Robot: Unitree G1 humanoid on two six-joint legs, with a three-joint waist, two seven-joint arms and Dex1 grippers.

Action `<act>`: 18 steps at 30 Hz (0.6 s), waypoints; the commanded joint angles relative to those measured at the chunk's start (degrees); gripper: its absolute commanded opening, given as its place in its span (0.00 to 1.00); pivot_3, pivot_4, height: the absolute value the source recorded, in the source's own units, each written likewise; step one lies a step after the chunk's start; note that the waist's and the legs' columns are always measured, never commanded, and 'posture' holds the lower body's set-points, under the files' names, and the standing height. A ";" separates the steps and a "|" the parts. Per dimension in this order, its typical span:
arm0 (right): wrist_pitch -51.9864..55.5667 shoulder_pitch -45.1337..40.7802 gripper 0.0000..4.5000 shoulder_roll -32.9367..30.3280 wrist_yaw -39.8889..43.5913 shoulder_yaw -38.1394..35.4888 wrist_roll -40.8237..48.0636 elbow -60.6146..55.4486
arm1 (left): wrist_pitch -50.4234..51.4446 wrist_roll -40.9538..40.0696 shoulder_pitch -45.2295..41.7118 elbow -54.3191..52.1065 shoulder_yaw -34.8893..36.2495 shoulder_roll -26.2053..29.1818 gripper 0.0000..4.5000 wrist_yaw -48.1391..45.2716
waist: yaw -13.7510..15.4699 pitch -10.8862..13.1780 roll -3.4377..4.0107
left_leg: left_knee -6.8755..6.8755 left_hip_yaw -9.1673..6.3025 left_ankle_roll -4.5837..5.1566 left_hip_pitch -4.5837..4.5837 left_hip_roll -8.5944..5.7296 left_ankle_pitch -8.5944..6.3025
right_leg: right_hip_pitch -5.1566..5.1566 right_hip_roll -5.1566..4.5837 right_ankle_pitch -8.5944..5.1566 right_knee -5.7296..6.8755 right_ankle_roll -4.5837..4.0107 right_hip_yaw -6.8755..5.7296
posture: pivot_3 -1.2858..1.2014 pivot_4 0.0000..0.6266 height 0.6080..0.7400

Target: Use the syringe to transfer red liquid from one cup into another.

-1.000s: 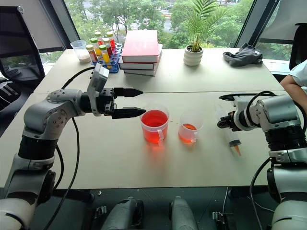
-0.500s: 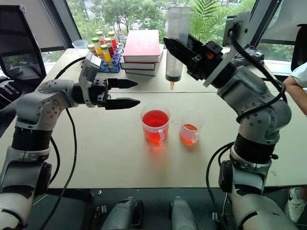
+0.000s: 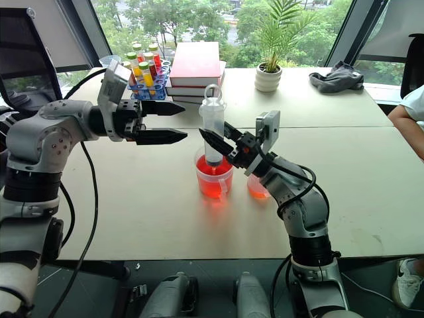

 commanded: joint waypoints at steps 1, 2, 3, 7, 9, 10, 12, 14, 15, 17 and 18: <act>-3.57 -0.08 0.30 0.47 0.42 0.47 -1.26 -0.80 | -0.13 -0.73 -2.64 0.34 0.85 -1.19 1.00 0.32 | -0.01 0.00 0.00 | 0.00 0.00 0.00 0.00 0.00 0.00 | 0.00 0.01 0.00 0.00 0.00 0.00 | 0.52 0.24 1.00; -3.93 0.09 0.30 0.49 0.35 0.66 -1.53 -0.62 | -0.28 -0.52 -3.01 0.67 0.68 -1.68 1.00 0.40 | 0.00 0.00 0.00 | 0.00 0.00 0.00 0.00 0.00 0.00 | 0.00 0.01 0.00 0.00 0.00 0.00 | 0.52 0.24 1.00; -4.38 0.28 0.30 0.47 0.32 0.93 -1.96 -0.42 | -0.31 -0.39 -3.53 1.21 0.58 -2.40 1.00 0.69 | -0.01 0.00 0.00 | 0.00 0.00 0.00 0.02 0.01 0.00 | 0.00 0.02 0.00 0.01 0.00 0.00 | 0.52 0.24 1.00; -5.48 0.73 0.30 0.41 0.30 2.00 -3.12 -0.14 | -1.73 0.71 -5.69 4.18 -0.06 -5.61 1.00 1.45 | 0.06 0.00 0.00 | 0.00 -0.01 -0.01 0.03 0.01 0.01 | 0.00 0.02 0.00 0.02 0.00 0.00 | 0.52 0.24 1.00; -5.66 1.01 0.30 0.23 0.43 2.42 -3.37 -0.41 | -2.57 1.29 -6.47 5.51 -0.29 -7.13 1.00 1.93 | 0.04 0.00 0.00 | 0.00 0.00 -0.02 0.03 0.00 0.01 | 0.01 0.02 0.00 0.02 0.00 0.00 | 0.52 0.24 1.00; -5.71 1.14 0.30 0.09 0.52 2.65 -3.54 -0.56 | -2.82 1.34 -6.92 6.16 -0.23 -8.04 1.00 2.12 | 0.04 0.00 0.00 | 0.00 0.00 -0.01 0.03 0.00 0.01 | 0.01 0.02 0.00 0.02 0.00 0.00 | 0.52 0.24 1.00; -5.80 1.23 0.30 -0.09 0.56 2.98 -3.85 -0.68 | -3.28 1.77 -7.68 7.34 -0.37 -9.51 1.00 2.35 | 0.04 0.00 0.00 | 0.00 -0.01 -0.01 0.03 0.01 0.01 | 0.01 0.03 0.00 0.02 0.00 0.00 | 0.52 0.24 1.00; -5.84 1.27 0.30 -0.21 0.51 3.09 -3.99 -0.75 | -3.68 2.25 -7.90 7.90 -0.65 -10.42 0.88 2.45 | 0.02 0.00 0.00 | 0.00 -0.01 -0.02 0.03 0.01 0.01 | 0.01 0.03 0.00 0.02 0.00 0.01 | 0.52 0.24 1.00; -5.85 1.27 0.30 -0.24 0.45 3.12 -4.05 -0.77 | -3.60 2.20 -7.89 8.00 -0.68 -10.71 0.82 2.37 | -0.04 0.00 0.00 | 0.00 -0.01 -0.02 0.03 0.01 0.01 | 0.01 0.03 0.00 0.02 0.00 0.01 | 0.52 0.24 1.00; -5.84 1.25 0.30 -0.34 0.31 3.21 -4.20 -0.88 | -3.56 2.39 -7.62 7.87 -0.97 -11.07 0.58 2.08 | -0.07 0.00 0.00 | 0.00 -0.01 -0.02 0.04 0.01 0.01 | 0.01 0.03 0.00 0.03 0.00 0.01 | 0.52 0.24 1.00; -5.84 1.22 0.30 -0.39 0.25 3.22 -4.27 -0.93 | -3.59 2.68 -7.42 7.60 -1.34 -11.07 0.48 1.74 | -0.07 0.00 0.00 | 0.00 -0.01 -0.02 0.04 0.02 0.01 | 0.01 0.04 0.00 0.03 0.00 0.01 | 0.52 0.24 1.00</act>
